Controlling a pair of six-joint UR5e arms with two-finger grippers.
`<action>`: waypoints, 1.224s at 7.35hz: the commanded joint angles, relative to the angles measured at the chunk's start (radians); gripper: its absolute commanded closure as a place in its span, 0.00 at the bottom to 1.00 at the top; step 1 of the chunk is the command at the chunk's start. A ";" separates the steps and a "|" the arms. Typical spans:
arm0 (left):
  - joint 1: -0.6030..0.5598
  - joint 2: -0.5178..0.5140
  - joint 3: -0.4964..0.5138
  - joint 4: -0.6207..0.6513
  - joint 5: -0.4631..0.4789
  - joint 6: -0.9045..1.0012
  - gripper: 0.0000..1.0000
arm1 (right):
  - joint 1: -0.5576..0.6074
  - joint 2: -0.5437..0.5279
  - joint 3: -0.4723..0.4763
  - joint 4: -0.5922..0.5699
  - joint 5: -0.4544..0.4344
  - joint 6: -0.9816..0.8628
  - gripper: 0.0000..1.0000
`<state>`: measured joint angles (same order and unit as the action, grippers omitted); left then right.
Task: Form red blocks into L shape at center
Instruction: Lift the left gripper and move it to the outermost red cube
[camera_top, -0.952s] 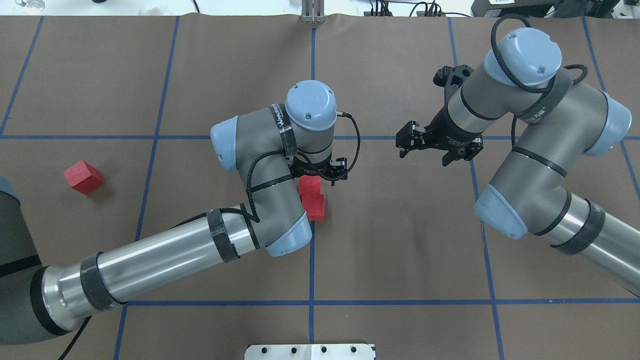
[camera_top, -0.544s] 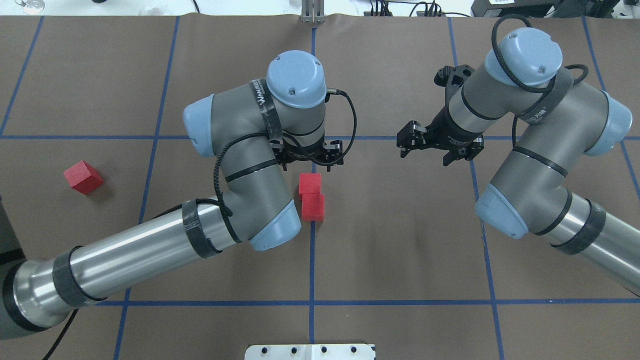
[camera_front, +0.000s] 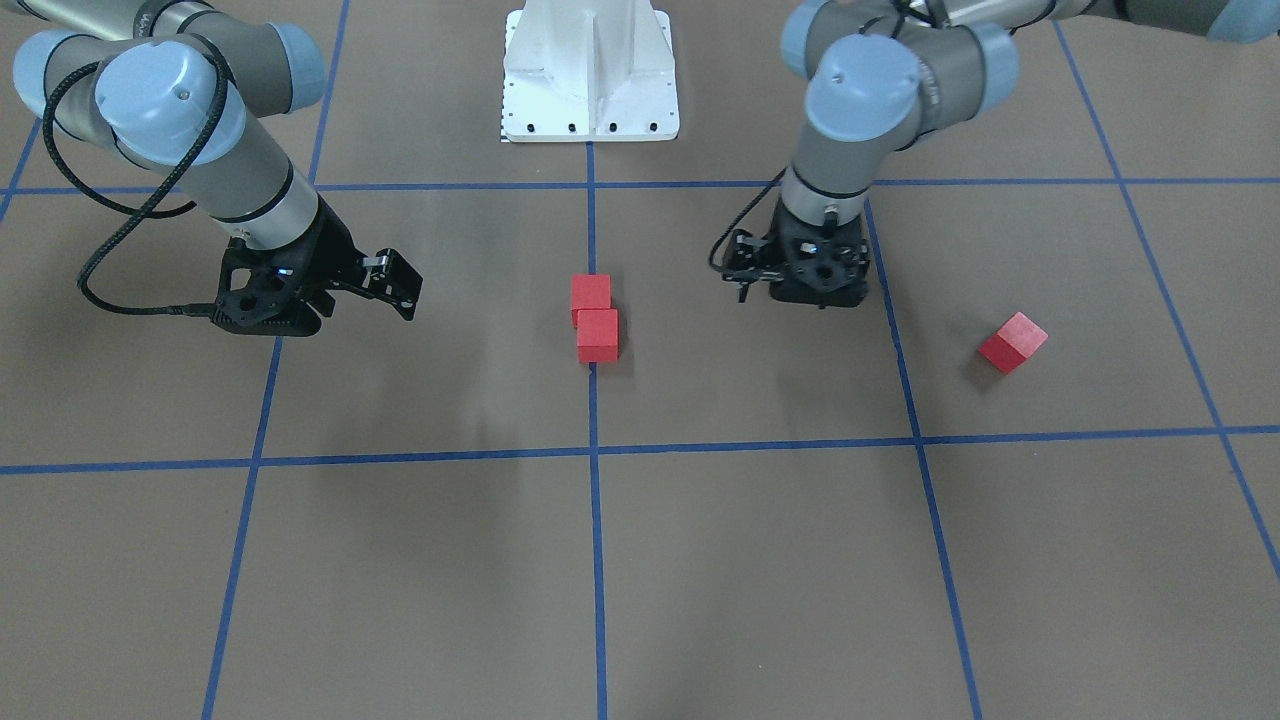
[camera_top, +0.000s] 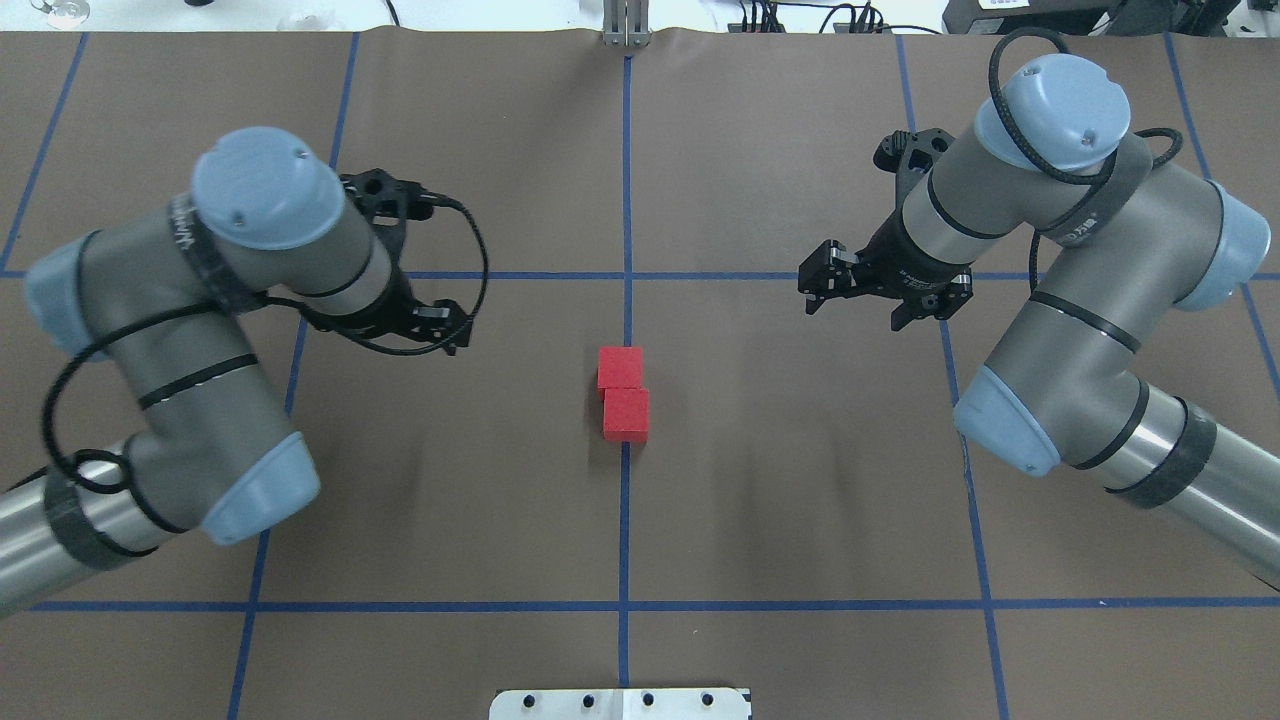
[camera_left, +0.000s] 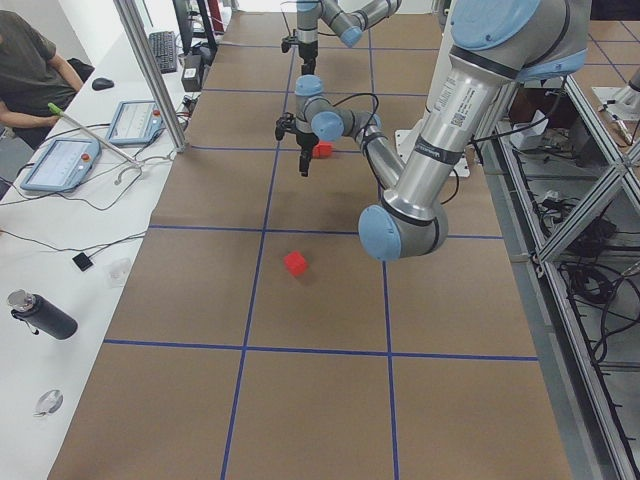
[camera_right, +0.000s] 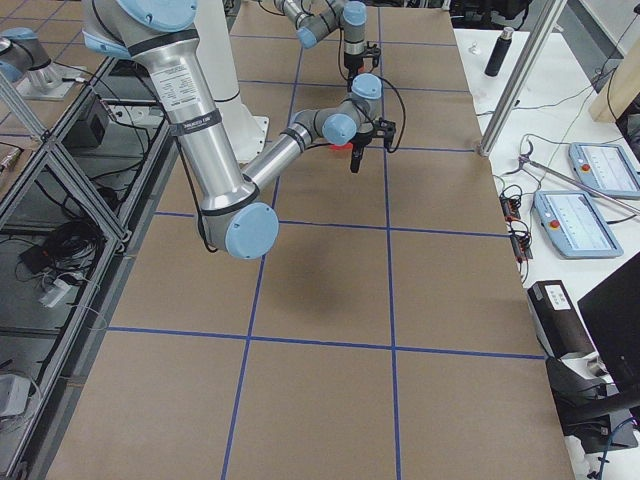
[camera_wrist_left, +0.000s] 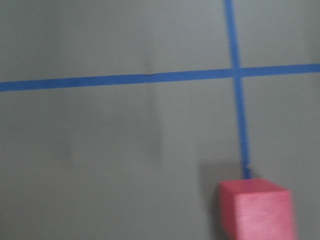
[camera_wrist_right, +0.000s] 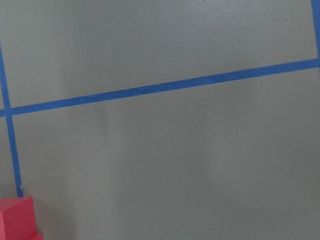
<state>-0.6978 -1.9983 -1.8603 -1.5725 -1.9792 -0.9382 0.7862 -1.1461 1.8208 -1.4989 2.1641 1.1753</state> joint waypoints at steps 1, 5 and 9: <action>-0.156 0.226 -0.076 -0.046 -0.167 0.032 0.00 | 0.004 -0.007 0.000 0.000 -0.013 0.003 0.00; -0.201 0.352 -0.105 -0.093 -0.204 -0.329 0.00 | 0.004 -0.030 0.034 0.000 -0.047 0.018 0.00; -0.195 0.409 0.030 -0.320 -0.155 -0.479 0.00 | 0.001 -0.043 0.045 0.000 -0.053 0.018 0.00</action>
<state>-0.8960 -1.5892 -1.8657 -1.8619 -2.1407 -1.3872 0.7875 -1.1877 1.8640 -1.4987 2.1133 1.1932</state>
